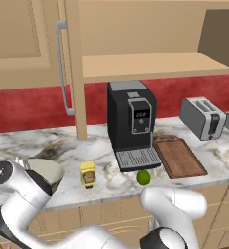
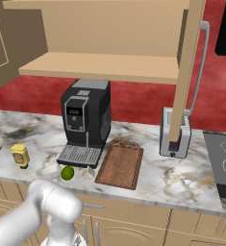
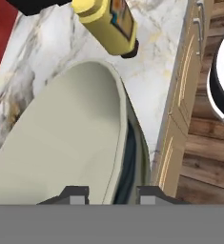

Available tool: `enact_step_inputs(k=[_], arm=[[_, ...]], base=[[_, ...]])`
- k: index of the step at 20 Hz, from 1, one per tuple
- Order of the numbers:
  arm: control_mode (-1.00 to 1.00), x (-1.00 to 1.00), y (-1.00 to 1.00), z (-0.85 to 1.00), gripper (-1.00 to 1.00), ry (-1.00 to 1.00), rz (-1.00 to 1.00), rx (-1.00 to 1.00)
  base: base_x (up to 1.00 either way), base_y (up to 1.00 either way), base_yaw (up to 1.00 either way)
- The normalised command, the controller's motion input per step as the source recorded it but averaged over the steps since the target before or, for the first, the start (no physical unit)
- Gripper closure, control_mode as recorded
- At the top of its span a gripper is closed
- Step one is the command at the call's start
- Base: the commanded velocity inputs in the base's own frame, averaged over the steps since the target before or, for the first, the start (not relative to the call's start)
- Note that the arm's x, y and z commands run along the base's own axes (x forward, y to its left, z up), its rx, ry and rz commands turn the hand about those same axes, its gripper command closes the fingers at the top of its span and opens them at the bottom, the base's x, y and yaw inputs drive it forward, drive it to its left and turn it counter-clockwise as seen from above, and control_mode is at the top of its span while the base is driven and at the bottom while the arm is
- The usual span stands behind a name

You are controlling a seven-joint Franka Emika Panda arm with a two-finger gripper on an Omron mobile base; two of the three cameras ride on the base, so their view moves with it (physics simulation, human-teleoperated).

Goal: Open the cabinet. Place the bowl and condiment on the counter. Then place the lime and garlic on the cutting board.

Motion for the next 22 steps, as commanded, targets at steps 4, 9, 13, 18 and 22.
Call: enact_step_inputs(k=[4,9,13,18,22], arm=[[-1.0,0.78,0.49,-0.54,1.0,0.1,0.0,-0.03],[-1.0,0.76,0.47,-0.44,1.0,0.09,0.0,-0.03],[-1.0,0.69,0.43,-0.49,1.0,0.1,0.0,-0.02],[-1.0,0.22,0.25,-0.33,1.0,0.07,0.0,0.0],[-1.0,0.07,0.19,-0.1,1.0,0.08,0.0,0.0]], base=[[0.0,0.0,0.0],[0.0,0.0,0.0],[0.0,0.0,0.0],[0.0,0.0,0.0],[0.0,0.0,0.0]])
